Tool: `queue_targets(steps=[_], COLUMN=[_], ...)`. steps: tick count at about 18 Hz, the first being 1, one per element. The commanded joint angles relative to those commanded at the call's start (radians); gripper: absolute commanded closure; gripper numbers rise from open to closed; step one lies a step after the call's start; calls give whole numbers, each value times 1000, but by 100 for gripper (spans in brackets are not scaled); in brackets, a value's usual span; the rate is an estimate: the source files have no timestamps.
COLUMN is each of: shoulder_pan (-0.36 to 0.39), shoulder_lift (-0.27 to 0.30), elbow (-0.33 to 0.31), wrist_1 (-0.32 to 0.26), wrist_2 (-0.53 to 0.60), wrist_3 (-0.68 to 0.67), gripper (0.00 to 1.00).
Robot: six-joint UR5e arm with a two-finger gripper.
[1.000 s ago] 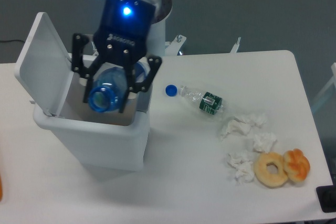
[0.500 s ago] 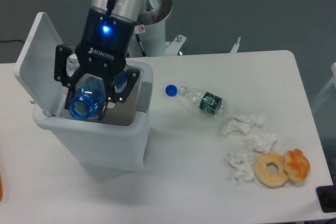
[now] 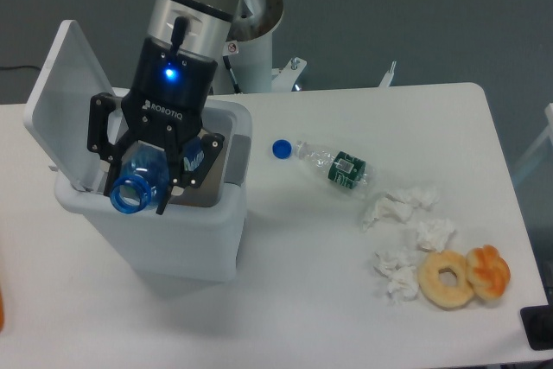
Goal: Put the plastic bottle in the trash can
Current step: 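Lower the blue bottle into the trash can opening, then open the gripper to release the bottle into the can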
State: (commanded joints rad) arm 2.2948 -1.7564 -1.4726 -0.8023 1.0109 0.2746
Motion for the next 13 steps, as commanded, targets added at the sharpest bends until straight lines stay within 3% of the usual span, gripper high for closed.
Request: queue_targets(steps=[1, 4, 8, 9, 13], shoulder_pan=[-2, -2, -3, -2, -3], shoulder_lift=[-2, -2, -2, 0, 6], elbow=[0, 2, 6, 5, 5], wrist_1=[0, 0, 0, 0, 0], wrist_2=[0, 0, 0, 0, 0], wrist_3=[0, 2, 15, 21, 26], gripper=[83, 60, 6, 0, 0])
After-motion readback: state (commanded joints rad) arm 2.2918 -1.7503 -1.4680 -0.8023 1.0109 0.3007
